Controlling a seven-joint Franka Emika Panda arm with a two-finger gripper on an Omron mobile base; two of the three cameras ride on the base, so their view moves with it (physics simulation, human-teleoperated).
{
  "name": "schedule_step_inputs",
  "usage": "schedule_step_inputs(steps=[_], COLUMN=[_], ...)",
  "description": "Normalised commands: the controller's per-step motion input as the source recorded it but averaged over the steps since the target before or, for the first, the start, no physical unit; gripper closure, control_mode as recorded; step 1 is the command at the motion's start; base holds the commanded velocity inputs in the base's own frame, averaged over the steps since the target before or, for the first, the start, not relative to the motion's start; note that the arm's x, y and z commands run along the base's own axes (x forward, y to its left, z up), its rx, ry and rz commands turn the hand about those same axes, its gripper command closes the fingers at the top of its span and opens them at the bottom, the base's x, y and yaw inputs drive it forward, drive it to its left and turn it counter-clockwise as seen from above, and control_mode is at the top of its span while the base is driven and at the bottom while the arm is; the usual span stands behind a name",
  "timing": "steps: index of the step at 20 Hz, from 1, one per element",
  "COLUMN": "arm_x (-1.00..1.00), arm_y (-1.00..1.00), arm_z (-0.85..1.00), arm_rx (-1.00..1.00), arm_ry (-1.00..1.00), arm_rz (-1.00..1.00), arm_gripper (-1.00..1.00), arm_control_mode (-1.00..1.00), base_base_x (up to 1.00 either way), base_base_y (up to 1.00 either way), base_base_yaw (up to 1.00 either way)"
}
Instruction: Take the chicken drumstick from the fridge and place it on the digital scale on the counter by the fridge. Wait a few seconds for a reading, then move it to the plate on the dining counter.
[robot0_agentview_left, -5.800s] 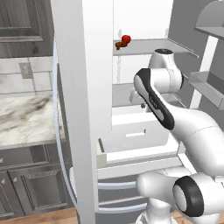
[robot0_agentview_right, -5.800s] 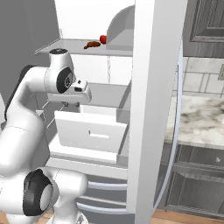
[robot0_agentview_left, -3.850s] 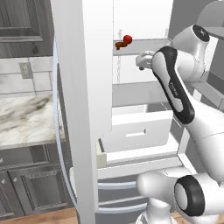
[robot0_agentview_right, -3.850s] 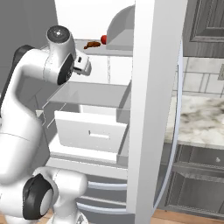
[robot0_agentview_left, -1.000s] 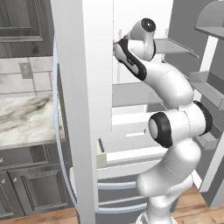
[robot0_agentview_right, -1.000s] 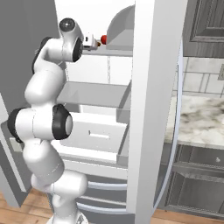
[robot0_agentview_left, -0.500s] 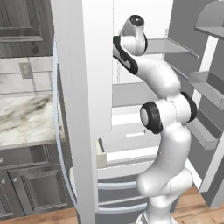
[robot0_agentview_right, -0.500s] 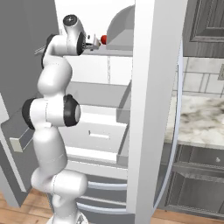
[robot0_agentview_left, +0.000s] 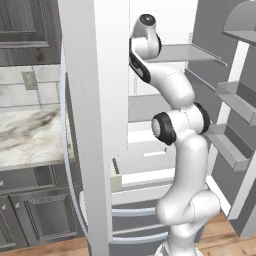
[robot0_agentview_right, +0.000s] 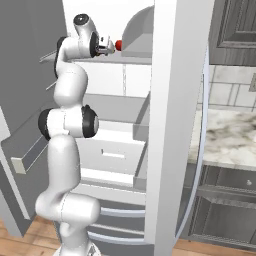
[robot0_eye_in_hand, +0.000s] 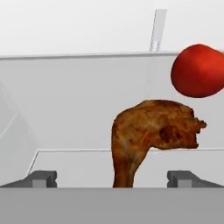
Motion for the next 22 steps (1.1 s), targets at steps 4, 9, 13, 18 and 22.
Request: schedule_step_inputs(steps=[4,9,13,18,22], arm_x=[0.21,0.04,-0.02,-0.01,0.0], arm_y=[0.0,-0.04,0.0,0.0,-0.03], arm_z=[-0.37,-0.57,-0.82,-0.9,-0.91], arm_rx=[-0.01,-0.01,-0.02,0.0,0.0], arm_ry=[0.01,0.04,0.08,0.04,0.0], arm_rz=[0.0,0.0,0.0,0.0,0.0], arm_gripper=[-1.0,-1.0,1.0,1.0,1.0], arm_control_mode=[-1.0,-1.0,-1.0,-1.0,-1.0], base_base_x=[0.0,0.0,0.0,0.0,0.0], base_base_y=[0.0,0.0,0.0,0.0,0.0], base_base_yaw=[0.0,0.0,0.0,0.0,0.0])
